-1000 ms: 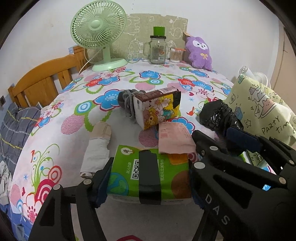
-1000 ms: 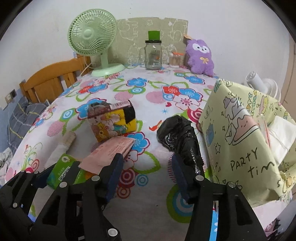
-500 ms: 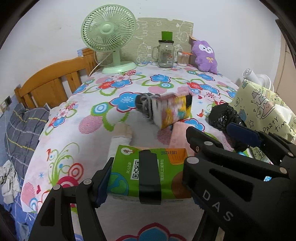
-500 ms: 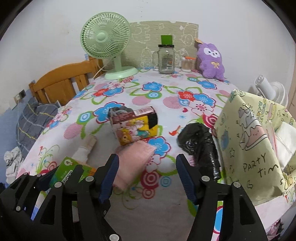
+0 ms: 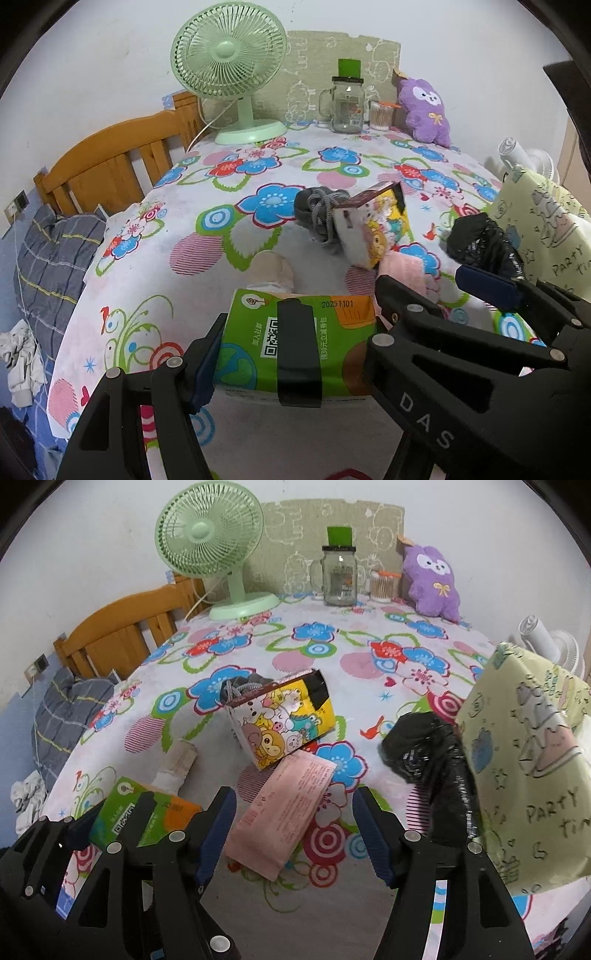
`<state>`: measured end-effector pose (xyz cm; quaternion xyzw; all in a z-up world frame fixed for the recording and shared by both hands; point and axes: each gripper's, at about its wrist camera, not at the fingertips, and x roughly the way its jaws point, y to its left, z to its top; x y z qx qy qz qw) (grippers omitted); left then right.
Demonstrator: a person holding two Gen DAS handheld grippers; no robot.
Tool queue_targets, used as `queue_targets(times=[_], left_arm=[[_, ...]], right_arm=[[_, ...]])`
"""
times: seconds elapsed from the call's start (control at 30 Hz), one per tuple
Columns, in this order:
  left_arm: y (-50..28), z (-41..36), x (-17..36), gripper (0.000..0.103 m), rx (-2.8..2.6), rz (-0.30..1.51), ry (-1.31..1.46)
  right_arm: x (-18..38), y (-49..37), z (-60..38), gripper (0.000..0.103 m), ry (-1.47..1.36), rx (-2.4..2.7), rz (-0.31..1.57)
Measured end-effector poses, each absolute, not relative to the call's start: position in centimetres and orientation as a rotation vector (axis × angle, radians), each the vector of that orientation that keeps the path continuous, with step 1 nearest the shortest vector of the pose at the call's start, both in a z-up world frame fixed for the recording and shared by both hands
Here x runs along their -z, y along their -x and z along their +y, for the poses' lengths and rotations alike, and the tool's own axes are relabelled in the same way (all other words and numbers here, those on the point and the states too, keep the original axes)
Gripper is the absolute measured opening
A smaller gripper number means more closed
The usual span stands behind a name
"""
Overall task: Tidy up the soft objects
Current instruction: 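Lift the pink paper packet with the right tool while the left holds the tissue pack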
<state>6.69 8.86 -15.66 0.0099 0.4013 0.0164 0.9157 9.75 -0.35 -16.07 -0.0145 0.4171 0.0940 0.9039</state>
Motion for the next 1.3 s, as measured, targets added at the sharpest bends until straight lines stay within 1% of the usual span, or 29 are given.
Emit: queue_targets(times=[0.33, 0.4, 0.47, 0.5, 0.73, 0.97, 1.3], left_arm=[[-8.0, 9.8, 17.2, 0.075, -0.024, 0.896, 0.002], [-8.1, 9.9, 17.2, 0.075, -0.020, 0.898, 0.009], [-8.1, 9.9, 17.3, 0.075, -0.021, 0.898, 0.005], [-8.1, 9.9, 17.3, 0.075, -0.022, 0.897, 0.006], [-8.0, 9.6, 17.2, 0.074, -0.033, 0.891, -0.016], [-7.8, 8.5, 17.0, 0.073, -0.012, 0.895, -0.016], [-7.1, 6.9, 15.2, 0.073, 0.002, 0.853, -0.018]], right_arm=[[18.1, -11.5, 0.7, 0.069, 0.058, -0.190, 0.943], [18.1, -11.6, 0.8, 0.068, 0.064, -0.185, 0.935], [18.1, -11.7, 0.9, 0.060, 0.076, -0.176, 0.932], [18.1, -11.7, 1.0, 0.054, 0.087, -0.169, 0.929], [18.1, -11.6, 0.7, 0.043, 0.096, -0.171, 0.917], [17.6, -11.0, -0.2, 0.042, 0.098, -0.171, 0.910], [15.6, -10.0, -1.7, 0.042, 0.087, -0.167, 0.870]])
